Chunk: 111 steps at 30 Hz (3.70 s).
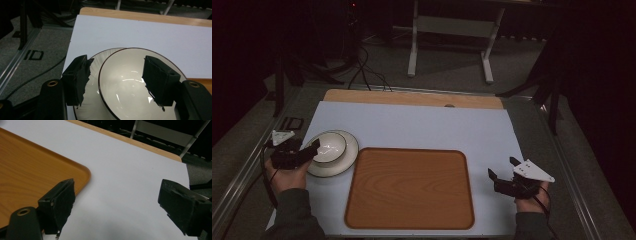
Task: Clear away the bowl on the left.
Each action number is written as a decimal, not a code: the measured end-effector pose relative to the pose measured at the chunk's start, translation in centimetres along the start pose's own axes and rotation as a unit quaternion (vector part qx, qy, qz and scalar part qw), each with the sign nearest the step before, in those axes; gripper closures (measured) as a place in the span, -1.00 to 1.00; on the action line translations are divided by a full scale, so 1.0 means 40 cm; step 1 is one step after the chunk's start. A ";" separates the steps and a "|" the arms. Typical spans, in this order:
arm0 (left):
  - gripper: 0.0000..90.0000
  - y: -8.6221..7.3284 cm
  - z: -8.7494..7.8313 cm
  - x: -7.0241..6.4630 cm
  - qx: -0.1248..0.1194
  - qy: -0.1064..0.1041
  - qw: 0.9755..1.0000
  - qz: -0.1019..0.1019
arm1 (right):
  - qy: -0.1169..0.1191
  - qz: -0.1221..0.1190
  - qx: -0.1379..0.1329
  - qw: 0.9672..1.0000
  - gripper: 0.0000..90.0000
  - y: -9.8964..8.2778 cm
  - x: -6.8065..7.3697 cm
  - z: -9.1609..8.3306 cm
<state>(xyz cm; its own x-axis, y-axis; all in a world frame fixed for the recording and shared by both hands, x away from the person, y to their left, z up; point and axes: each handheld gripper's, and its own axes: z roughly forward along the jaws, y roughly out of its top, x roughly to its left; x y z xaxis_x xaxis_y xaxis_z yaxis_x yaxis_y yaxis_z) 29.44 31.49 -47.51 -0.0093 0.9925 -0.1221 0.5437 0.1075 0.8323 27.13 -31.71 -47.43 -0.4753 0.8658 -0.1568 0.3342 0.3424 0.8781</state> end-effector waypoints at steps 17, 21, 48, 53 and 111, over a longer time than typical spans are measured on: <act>-0.12 -0.015 0.060 0.017 0.039 0.006 0.999 -0.013 | 0.000 0.000 -0.005 1.000 -0.70 0.001 0.000 -0.002; -0.02 -0.020 0.070 0.022 0.054 -0.001 0.998 -0.024 | 0.000 0.000 -0.005 1.000 -0.69 0.001 -0.001 -0.003; 0.57 -0.038 0.110 0.041 0.107 -0.033 0.991 -0.075 | -0.003 -0.007 -0.019 1.000 -0.70 0.005 0.001 -0.010; 0.62 -0.039 0.112 0.043 0.110 -0.038 0.990 -0.085 | -0.003 -0.007 -0.022 1.000 -0.70 0.005 0.000 -0.011; 0.82 0.002 0.032 0.032 0.061 -0.108 0.983 -0.134 | -0.007 -0.002 -0.036 0.999 -0.69 0.007 -0.008 -0.019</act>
<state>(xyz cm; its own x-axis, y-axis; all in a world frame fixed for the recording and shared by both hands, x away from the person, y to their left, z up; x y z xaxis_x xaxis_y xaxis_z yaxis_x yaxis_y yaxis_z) 30.55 32.70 -48.29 0.0055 0.8924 -0.4513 0.6431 0.3424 0.6850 26.75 -32.18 -46.80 -0.4659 0.8690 -0.1665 0.2720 0.3197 0.9076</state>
